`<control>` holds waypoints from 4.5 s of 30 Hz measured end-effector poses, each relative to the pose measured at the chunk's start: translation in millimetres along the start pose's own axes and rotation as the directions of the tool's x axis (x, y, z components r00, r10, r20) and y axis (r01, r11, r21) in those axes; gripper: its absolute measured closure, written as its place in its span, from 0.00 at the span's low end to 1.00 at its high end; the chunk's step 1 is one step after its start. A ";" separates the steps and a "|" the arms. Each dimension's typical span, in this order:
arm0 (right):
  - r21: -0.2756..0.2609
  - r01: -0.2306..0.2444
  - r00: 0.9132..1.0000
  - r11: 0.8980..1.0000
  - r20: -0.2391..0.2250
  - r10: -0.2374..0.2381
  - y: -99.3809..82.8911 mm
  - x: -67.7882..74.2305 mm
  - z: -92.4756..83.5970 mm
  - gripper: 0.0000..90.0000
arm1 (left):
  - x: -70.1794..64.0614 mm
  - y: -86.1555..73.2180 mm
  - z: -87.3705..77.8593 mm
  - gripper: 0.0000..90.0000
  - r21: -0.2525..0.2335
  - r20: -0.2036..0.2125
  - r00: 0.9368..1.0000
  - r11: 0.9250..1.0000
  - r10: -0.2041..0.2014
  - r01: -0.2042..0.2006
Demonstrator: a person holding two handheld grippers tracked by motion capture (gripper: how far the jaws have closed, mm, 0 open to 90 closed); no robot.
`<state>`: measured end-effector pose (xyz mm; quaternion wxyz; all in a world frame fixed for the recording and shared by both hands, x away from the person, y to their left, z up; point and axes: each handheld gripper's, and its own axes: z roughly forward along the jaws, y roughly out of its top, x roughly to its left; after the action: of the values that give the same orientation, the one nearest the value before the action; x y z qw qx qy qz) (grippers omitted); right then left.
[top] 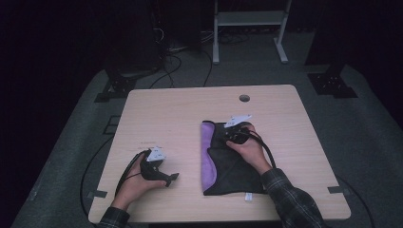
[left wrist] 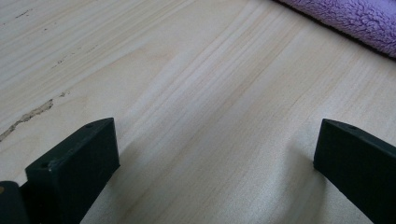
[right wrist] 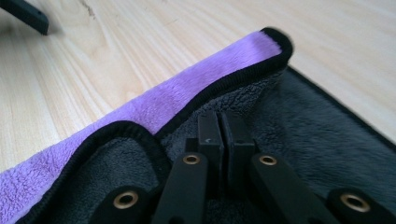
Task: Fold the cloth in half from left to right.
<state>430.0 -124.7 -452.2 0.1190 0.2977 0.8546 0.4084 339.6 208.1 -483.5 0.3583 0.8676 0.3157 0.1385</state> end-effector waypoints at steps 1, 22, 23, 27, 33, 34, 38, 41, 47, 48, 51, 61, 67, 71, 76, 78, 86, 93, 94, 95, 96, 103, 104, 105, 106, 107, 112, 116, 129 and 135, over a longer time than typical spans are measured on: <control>-0.006 0.001 1.000 1.000 0.007 -0.001 0.6 -1.9 -2.9 0.97 | -0.1 0.0 0.0 0.00 0.000 0.000 1.000 1.000 0.000 0.000; -0.056 -0.151 0.969 0.987 0.187 0.159 -20.6 -76.8 -32.5 0.90 | -0.6 0.0 0.4 0.00 -0.003 -0.005 1.000 1.000 -0.005 0.005; -0.057 -0.157 0.966 0.986 0.197 0.165 -22.1 -79.4 -31.3 0.88 | -0.6 0.0 0.4 0.00 -0.003 -0.005 1.000 1.000 -0.005 0.005; -0.075 -0.160 0.968 0.984 0.185 0.171 -23.5 -81.2 -38.8 0.82 | -0.6 0.0 0.3 0.00 -0.003 -0.005 1.000 1.000 -0.005 0.005; -0.138 -0.167 0.968 0.976 0.165 0.189 -17.9 -79.6 -57.2 0.73 | -0.9 -0.1 0.2 0.00 -0.002 -0.007 1.000 1.000 -0.006 0.006; -0.148 -0.169 0.968 0.974 0.162 0.193 -17.4 -79.5 -60.3 0.72 | -0.9 -0.1 0.2 0.00 -0.002 -0.007 1.000 1.000 -0.006 0.006; -0.148 -0.167 0.970 0.975 0.150 0.189 -19.7 -79.6 -66.3 0.70 | -0.8 -0.1 0.1 0.00 -0.002 -0.007 1.000 1.000 -0.006 0.006; -0.123 -0.182 0.968 0.976 0.151 0.199 -23.9 -81.9 -62.3 0.68 | -0.9 -0.1 0.2 0.00 -0.002 -0.007 1.000 1.000 -0.006 0.006; -0.097 -0.234 0.953 0.967 0.173 0.248 -35.9 -90.7 -56.4 0.61 | -0.8 -0.1 0.2 0.00 -0.002 -0.007 1.000 1.000 -0.006 0.006; -0.098 -0.235 0.952 0.967 0.178 0.250 -37.7 -92.2 -56.2 0.60 | -0.9 -0.1 0.2 0.00 -0.002 -0.007 1.000 1.000 -0.006 0.006; -0.084 -0.248 0.946 0.965 0.191 0.260 -44.6 -97.3 -53.1 0.59 | -0.9 -0.1 0.2 0.00 -0.002 -0.007 1.000 1.000 -0.006 0.006; -0.023 -0.215 0.955 0.976 0.206 0.215 -54.4 -101.2 -31.6 0.85 | -0.8 -0.1 0.2 0.00 -0.002 -0.007 1.000 1.000 -0.006 0.006; -0.046 -0.196 0.954 0.979 0.222 0.202 -44.5 -104.8 -38.0 0.92 | -0.8 -0.1 0.2 0.00 -0.002 -0.007 1.000 1.000 -0.006 0.006; -0.034 -0.184 0.949 0.982 0.252 0.187 -37.0 -109.4 -33.8 0.92 | -0.9 -0.1 0.2 0.00 -0.003 -0.007 1.000 1.000 -0.006 0.006; 0.003 -0.171 0.945 0.985 0.284 0.163 -35.2 -114.1 -22.6 0.89 | -0.8 -0.1 0.2 0.00 -0.002 -0.007 1.000 1.000 -0.006 0.006; 0.005 -0.183 0.944 0.983 0.282 0.174 -40.0 -115.5 -17.8 0.83 | -0.9 -0.1 0.2 0.00 -0.003 -0.007 1.000 1.000 -0.006 0.006; -0.072 -0.159 0.951 0.985 0.257 0.172 -34.8 -103.2 -47.0 0.74 | -0.9 -0.1 0.2 0.00 -0.003 -0.007 1.000 1.000 -0.006 0.006; -0.087 -0.141 0.974 0.986 0.164 0.154 -32.5 -74.8 -62.6 0.69 | -1.0 -0.1 0.2 0.00 -0.003 -0.008 1.000 1.000 -0.007 0.007; -0.097 -0.140 0.977 0.985 0.148 0.153 -31.5 -70.3 -64.7 0.69 | -1.0 -0.1 0.2 0.00 -0.003 -0.008 1.000 1.000 -0.007 0.007; -0.104 -0.138 0.980 0.985 0.132 0.151 -30.5 -65.7 -66.3 0.69 | -1.0 -0.1 0.2 0.00 -0.003 -0.008 1.000 1.000 -0.008 0.008; -0.107 -0.133 0.983 0.985 0.117 0.145 -29.5 -61.1 -67.5 0.68 | -1.0 -0.1 0.2 0.00 -0.003 -0.008 1.000 1.000 -0.007 0.007; -0.118 -0.099 0.995 0.988 0.008 0.101 -24.9 -25.9 -69.2 0.65 | -0.9 0.0 0.0 0.00 0.000 -0.007 1.000 1.000 -0.006 0.006; -0.115 -0.094 0.996 0.989 -0.007 0.094 -24.7 -20.7 -68.3 0.65 | -0.9 0.0 0.0 0.00 0.000 -0.007 1.000 1.000 -0.007 0.007; -0.117 -0.099 0.995 0.988 -0.034 0.095 -24.7 -14.8 -66.7 0.65 | -0.9 0.0 0.0 0.00 0.000 -0.007 1.000 1.000 -0.007 0.007; -0.115 -0.096 0.995 0.989 -0.045 0.091 -24.6 -11.5 -65.6 0.64 | -1.1 0.0 0.2 0.00 -0.003 -0.007 1.000 1.000 -0.010 0.010; -0.112 -0.089 0.995 0.990 -0.056 0.083 -24.1 -7.6 -63.7 0.64 | -1.1 0.0 0.2 0.00 -0.003 -0.007 1.000 1.000 -0.010 0.010; -0.093 -0.077 0.992 0.993 -0.104 0.067 -17.6 6.6 -48.3 0.62 | -1.1 0.0 0.2 0.00 -0.002 -0.007 1.000 1.000 -0.009 0.009; -0.079 -0.077 0.989 0.994 -0.130 0.066 -11.9 13.7 -29.0 0.61 | -0.9 0.0 0.1 0.00 -0.001 -0.007 1.000 1.000 -0.007 0.007; 0.023 0.007 0.993 1.000 -0.116 -0.004 -13.9 36.7 18.8 0.55 | -0.9 -0.1 0.2 0.00 -0.003 -0.008 1.000 1.000 -0.007 0.007; 0.022 0.045 0.993 0.999 -0.109 -0.042 -15.3 42.3 16.9 0.81 | -1.0 -0.1 0.2 0.00 -0.003 -0.008 1.000 1.000 -0.007 0.007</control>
<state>397.7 -95.9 -473.1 0.0776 0.2577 0.8711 0.4107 338.9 207.5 -483.7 0.3587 0.8655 0.3199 0.1411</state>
